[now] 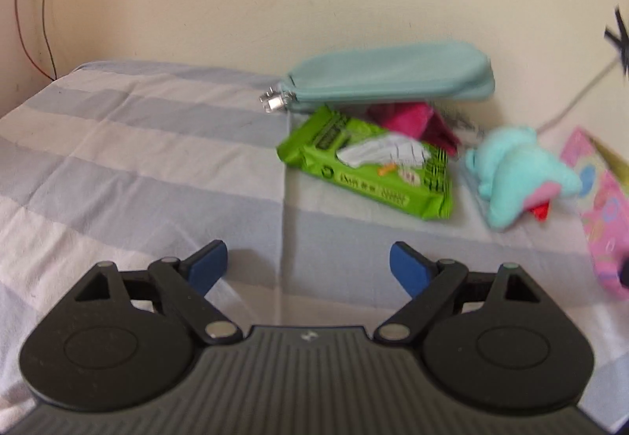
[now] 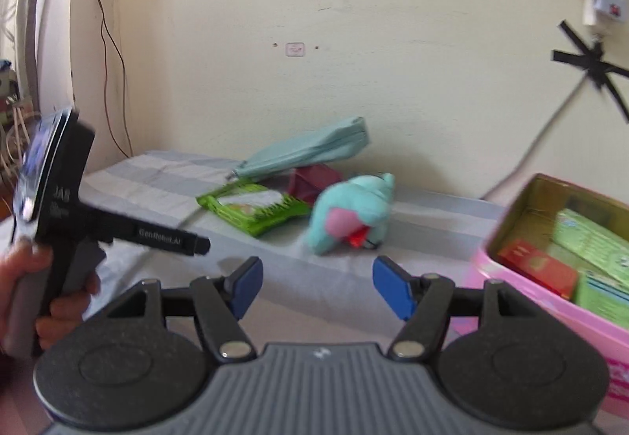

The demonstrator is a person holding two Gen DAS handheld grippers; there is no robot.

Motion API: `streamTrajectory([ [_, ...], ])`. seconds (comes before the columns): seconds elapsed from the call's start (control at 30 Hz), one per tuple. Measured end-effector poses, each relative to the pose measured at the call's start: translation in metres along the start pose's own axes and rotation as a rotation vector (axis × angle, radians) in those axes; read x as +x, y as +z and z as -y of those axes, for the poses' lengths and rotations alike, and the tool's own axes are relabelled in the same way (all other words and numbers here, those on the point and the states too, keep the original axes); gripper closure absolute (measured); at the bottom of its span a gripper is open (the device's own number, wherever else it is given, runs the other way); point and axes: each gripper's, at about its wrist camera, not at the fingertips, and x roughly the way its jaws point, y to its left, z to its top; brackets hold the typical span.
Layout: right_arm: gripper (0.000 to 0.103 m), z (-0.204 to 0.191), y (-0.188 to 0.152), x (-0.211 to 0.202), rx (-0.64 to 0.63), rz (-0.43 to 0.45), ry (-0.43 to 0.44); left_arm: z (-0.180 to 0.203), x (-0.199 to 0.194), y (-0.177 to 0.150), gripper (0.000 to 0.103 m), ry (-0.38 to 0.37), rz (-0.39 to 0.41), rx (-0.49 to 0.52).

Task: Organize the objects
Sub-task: 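Withdraw the right tool from the tin toward the teal pouch, then close the right gripper on the teal zippered pouch and lift it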

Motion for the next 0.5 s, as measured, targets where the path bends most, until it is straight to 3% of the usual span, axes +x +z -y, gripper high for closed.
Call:
streamTrajectory([
  [0.17, 0.036, 0.041, 0.062, 0.055, 0.257, -0.001, 0.033, -0.002, -0.001, 0.001, 0.011, -0.043, 0.013, -0.025],
  [0.3, 0.026, 0.079, 0.097, 0.11, 0.471, -0.036, 0.038, -0.002, 0.005, 0.003, 0.008, -0.056, 0.0, -0.026],
  [0.5, 0.021, 0.095, 0.109, 0.184, 0.569, -0.157, 0.012, -0.007, 0.005, 0.005, 0.007, -0.069, -0.011, -0.043],
])
